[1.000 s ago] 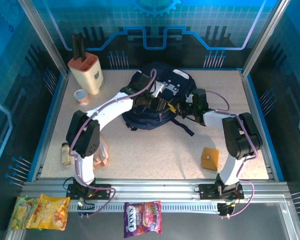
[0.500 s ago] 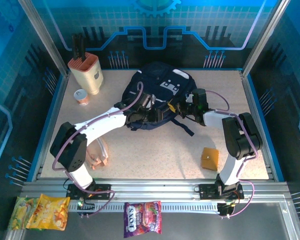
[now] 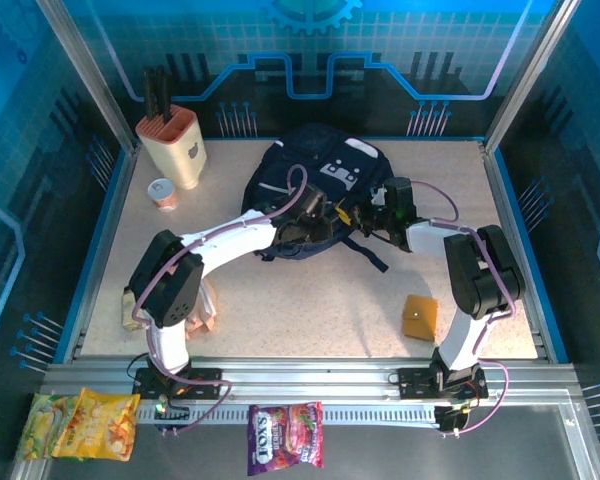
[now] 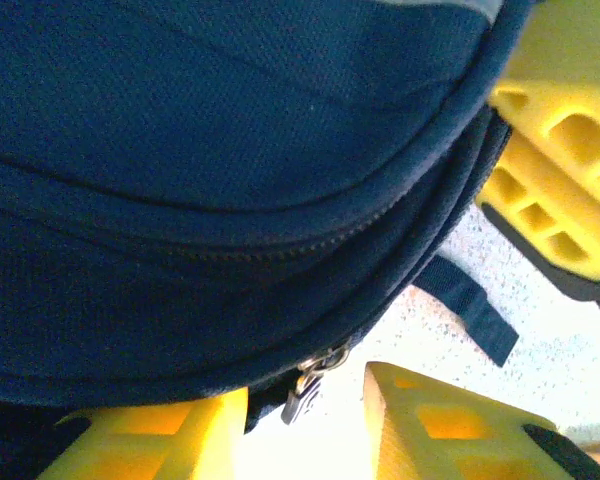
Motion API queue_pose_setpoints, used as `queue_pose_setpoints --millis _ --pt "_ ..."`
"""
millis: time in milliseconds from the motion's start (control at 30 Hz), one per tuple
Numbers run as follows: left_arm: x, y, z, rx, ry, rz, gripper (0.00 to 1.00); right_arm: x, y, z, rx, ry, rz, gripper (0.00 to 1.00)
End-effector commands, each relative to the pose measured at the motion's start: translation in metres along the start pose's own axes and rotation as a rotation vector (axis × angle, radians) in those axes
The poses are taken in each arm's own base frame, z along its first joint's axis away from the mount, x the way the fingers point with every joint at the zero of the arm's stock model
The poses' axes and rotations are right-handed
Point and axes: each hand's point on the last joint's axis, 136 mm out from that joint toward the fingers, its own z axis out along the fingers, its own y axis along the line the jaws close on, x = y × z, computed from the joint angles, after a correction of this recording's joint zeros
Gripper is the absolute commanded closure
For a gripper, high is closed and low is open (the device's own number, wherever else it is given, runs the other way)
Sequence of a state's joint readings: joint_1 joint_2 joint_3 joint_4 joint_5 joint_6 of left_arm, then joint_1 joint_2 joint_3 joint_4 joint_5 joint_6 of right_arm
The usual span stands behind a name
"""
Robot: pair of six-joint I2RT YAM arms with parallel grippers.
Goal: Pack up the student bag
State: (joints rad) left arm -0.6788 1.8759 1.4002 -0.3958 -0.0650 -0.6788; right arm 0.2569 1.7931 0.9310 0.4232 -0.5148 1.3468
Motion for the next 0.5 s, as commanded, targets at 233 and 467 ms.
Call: queue_pose_setpoints --millis 233,467 --pt "-0.004 0.002 -0.011 -0.069 -0.013 0.040 0.86 0.003 0.028 -0.002 -0.069 -0.003 -0.072 0.82" --pt "0.005 -0.001 -0.022 -0.023 0.045 0.061 0.93 -0.002 0.022 -0.003 -0.047 -0.024 -0.072 0.83"
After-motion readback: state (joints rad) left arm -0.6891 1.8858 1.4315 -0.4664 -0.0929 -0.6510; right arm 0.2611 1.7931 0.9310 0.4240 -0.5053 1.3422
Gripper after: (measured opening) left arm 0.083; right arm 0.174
